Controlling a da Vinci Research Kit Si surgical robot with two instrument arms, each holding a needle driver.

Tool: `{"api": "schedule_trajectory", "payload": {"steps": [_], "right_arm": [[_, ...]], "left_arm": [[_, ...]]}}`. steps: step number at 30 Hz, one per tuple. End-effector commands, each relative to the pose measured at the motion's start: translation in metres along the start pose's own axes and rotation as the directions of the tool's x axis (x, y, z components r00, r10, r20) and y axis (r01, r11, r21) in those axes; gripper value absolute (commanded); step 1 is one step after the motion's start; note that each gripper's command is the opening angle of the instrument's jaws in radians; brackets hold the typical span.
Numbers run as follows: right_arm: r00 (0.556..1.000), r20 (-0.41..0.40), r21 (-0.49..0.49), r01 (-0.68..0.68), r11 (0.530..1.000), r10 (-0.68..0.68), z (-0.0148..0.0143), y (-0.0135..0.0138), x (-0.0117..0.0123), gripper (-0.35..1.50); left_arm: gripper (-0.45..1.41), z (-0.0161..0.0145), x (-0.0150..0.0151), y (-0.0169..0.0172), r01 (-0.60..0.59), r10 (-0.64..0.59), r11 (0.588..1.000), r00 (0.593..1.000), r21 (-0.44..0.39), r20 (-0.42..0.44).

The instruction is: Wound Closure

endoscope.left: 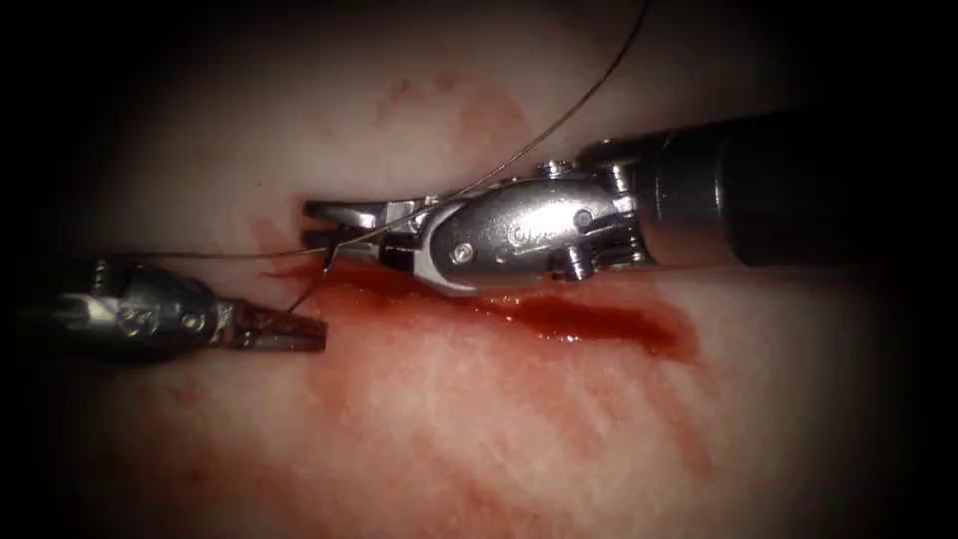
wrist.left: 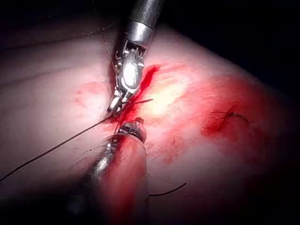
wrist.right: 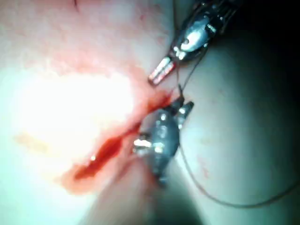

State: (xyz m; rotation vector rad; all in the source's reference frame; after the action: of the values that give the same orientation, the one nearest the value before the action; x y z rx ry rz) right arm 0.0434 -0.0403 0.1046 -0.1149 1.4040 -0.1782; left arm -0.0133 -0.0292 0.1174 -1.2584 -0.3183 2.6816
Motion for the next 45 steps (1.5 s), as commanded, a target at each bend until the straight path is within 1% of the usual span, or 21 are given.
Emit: {"api": "schedule_trajectory", "payload": {"steps": [1,3,6,7,10,13,18,24,27,37,45], "right_arm": [[1.000,-0.003,0.002,-0.013,1.000,0.013,0.0006,0.0003,0.0003,-0.35],[1.000,-0.002,0.011,-0.014,1.000,0.014,0.0006,0.0003,0.0004,-0.35],[1.000,0.018,-0.020,-0.019,1.000,0.020,0.0005,0.0010,0.0006,-0.35],[0.999,0.026,-0.034,-0.031,0.999,0.032,0.0004,0.0016,0.0009,-0.35],[0.999,0.033,-0.067,0.021,0.998,-0.019,0.0001,0.0035,0.0020,-0.35],[0.999,0.021,-0.090,0.042,0.995,-0.040,-0.0003,0.0053,0.0033,-0.35],[0.999,0.017,-0.103,0.037,0.994,-0.035,-0.0006,0.0067,0.0045,-0.35],[0.999,0.021,-0.110,0.044,0.993,-0.042,0.0000,0.0070,0.0040,-0.35],[1.000,0.021,-0.116,0.026,0.993,-0.024,0.0003,0.0073,0.0038,-0.35],[0.995,0.012,-0.127,-0.100,0.987,0.102,0.0004,0.0080,0.0035,-0.35],[0.975,0.003,-0.142,-0.219,0.965,0.221,0.0000,0.0087,0.0030,-0.35]], "left_arm": [[-0.10,0.0008,-0.0002,0.0002,0.001,-0.001,1.000,1.000,0.000,0.001],[-0.10,0.0008,-0.0002,0.0002,0.006,-0.006,1.000,1.000,0.000,0.001],[-0.10,0.0008,-0.0002,0.0002,0.006,-0.006,1.000,1.000,0.000,0.001],[-0.10,0.0009,-0.0002,0.0002,0.006,-0.006,1.000,1.000,0.000,0.001],[-0.10,0.0009,-0.0001,0.0002,0.007,-0.007,1.000,1.000,0.001,0.002],[-0.10,0.0010,-0.0001,0.0002,0.008,-0.008,1.000,1.000,0.002,0.002],[-0.10,0.0011,-0.0001,0.0002,0.008,-0.008,1.000,1.000,0.004,0.002],[-0.10,0.0014,-0.0002,0.0004,0.008,-0.008,1.000,1.000,0.004,0.003],[-0.10,0.0016,-0.0003,0.0005,0.008,-0.008,1.000,1.000,0.000,0.006],[-0.10,0.0028,-0.0007,0.0010,0.010,-0.010,1.000,1.000,-0.013,0.015],[-0.08,0.0036,-0.0017,0.0012,0.012,-0.012,1.000,1.000,-0.018,0.023]]}}
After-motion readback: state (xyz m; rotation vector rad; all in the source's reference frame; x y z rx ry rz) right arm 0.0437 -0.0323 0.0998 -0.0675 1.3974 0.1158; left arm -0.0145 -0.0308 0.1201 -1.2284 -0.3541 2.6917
